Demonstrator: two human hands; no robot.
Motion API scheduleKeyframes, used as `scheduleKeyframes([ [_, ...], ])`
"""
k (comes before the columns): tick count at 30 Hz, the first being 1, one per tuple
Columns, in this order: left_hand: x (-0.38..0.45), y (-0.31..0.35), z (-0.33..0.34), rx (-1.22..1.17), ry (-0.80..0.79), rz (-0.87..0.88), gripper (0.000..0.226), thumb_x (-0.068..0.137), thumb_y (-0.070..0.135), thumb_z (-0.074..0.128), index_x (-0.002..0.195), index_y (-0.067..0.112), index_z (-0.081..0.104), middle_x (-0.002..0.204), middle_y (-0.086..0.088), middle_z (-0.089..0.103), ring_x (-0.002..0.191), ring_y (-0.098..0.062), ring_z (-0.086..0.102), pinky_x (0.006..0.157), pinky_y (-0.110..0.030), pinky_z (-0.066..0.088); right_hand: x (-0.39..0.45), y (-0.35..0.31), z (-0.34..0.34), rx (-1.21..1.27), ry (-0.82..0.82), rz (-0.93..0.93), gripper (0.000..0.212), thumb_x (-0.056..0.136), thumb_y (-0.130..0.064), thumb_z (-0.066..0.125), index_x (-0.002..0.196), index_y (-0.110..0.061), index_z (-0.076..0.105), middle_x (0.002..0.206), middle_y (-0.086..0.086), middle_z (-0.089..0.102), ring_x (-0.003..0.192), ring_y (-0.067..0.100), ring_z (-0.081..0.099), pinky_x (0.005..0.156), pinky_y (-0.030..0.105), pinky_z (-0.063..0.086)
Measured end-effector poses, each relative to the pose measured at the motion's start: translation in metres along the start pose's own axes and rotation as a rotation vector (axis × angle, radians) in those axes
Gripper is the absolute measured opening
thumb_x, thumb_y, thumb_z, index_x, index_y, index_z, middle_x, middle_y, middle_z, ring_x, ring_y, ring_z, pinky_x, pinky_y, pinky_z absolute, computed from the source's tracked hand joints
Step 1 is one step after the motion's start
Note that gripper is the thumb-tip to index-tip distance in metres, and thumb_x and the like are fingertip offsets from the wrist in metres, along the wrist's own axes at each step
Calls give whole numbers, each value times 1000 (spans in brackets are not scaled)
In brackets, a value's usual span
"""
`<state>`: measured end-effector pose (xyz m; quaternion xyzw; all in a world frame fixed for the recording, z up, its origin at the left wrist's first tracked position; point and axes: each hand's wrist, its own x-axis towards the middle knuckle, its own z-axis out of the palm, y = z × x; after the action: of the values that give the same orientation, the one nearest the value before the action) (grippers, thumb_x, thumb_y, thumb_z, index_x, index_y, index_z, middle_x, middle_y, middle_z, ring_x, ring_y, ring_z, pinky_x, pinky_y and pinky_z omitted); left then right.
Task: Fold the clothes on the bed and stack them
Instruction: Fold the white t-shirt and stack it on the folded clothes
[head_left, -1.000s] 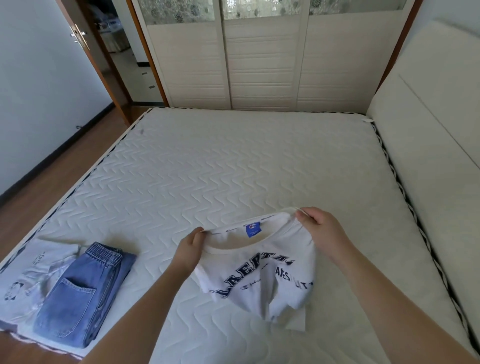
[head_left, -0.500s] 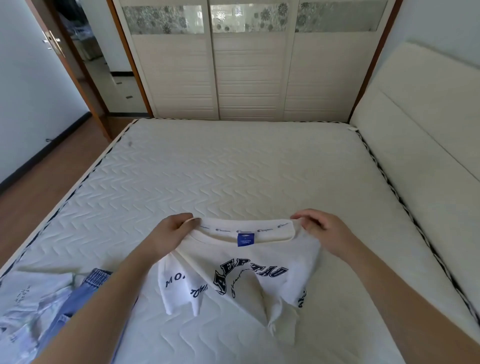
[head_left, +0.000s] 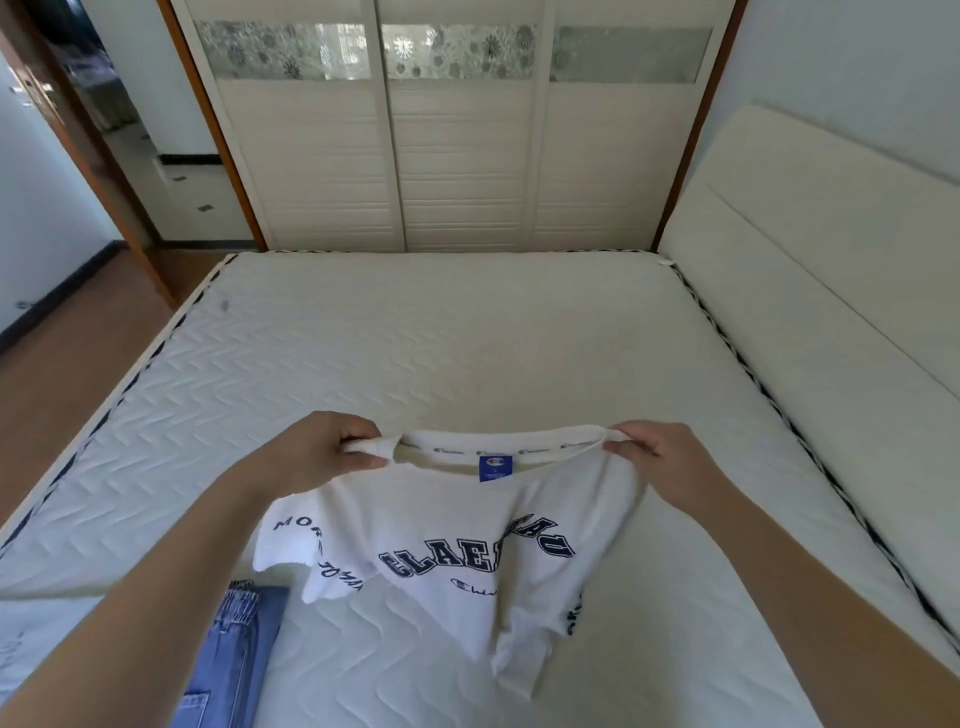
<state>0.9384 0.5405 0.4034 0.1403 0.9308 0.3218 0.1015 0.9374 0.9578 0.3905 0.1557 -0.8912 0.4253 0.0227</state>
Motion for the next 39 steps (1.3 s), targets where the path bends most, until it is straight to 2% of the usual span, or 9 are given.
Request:
scheduleKeyframes([
  [6, 9, 20, -4, 56, 228, 25, 30, 99, 28, 54, 76, 9, 56, 70, -3, 52, 64, -11, 51, 61, -23, 34, 15, -14, -18, 44, 145, 70, 25, 97, -17, 57, 82, 3, 59, 65, 11, 44, 60, 12, 37, 58, 31, 30],
  [11, 15, 47, -12, -21, 346, -23, 26, 103, 29, 46, 90, 14, 63, 75, -10, 65, 71, -25, 60, 64, -32, 42, 30, -26, -40, 27, 275, 56, 26, 99, -22, 52, 81, -5, 57, 67, 16, 48, 60, 14, 39, 57, 29, 30],
  [15, 25, 76, -22, -83, 448, 0, 23, 104, 28, 44, 90, 29, 62, 77, 6, 66, 73, -8, 60, 64, -21, 41, 40, -33, -68, -88, 375, -47, 21, 99, -30, 52, 80, -21, 56, 53, -5, 44, 50, 9, 40, 49, 20, 30],
  [20, 37, 110, -49, -70, 611, 42, 24, 97, 32, 58, 74, 38, 61, 68, 14, 61, 66, 3, 55, 55, -9, 36, 54, -40, -110, -276, 408, -100, 21, 100, -34, 50, 95, -18, 61, 60, 11, 58, 62, 27, 57, 60, 33, 45],
  [25, 38, 137, -86, 240, 503, 177, 23, 80, 38, 78, 84, 24, 61, 69, 8, 59, 67, -13, 55, 62, -31, 41, 60, -49, -144, -552, 486, -173, 32, 101, -34, 48, 95, -5, 61, 64, 19, 59, 65, 39, 58, 55, 35, 31],
  [29, 37, 140, -90, 468, 445, 313, 16, 97, 22, 59, 104, 9, 65, 88, 3, 61, 83, -22, 59, 68, -30, 37, 57, -44, -153, -560, 487, -170, 31, 101, -35, 45, 91, -8, 58, 53, -4, 37, 56, 29, 45, 54, 33, 28],
  [34, 40, 135, -73, 339, 503, 220, 23, 102, 20, 48, 97, 7, 66, 87, -6, 65, 82, -23, 57, 66, -20, 34, 58, -31, -148, -560, 467, -220, 25, 99, -27, 52, 98, -5, 64, 57, 2, 50, 60, 33, 53, 57, 32, 30],
  [36, 40, 133, -64, 235, 517, 155, 21, 101, 24, 51, 89, 13, 66, 79, -3, 64, 76, -22, 57, 60, -12, 35, 58, -25, -145, -545, 440, -219, 24, 99, -26, 55, 106, -5, 65, 72, 16, 65, 69, 35, 60, 60, 32, 32],
  [39, 41, 133, -59, 87, 460, 105, 12, 96, 29, 61, 86, 32, 68, 77, 6, 67, 72, -11, 60, 57, -7, 37, 58, -15, -143, -513, 414, -171, 24, 99, -28, 55, 106, -7, 64, 69, 12, 62, 67, 31, 56, 58, 32, 33],
])
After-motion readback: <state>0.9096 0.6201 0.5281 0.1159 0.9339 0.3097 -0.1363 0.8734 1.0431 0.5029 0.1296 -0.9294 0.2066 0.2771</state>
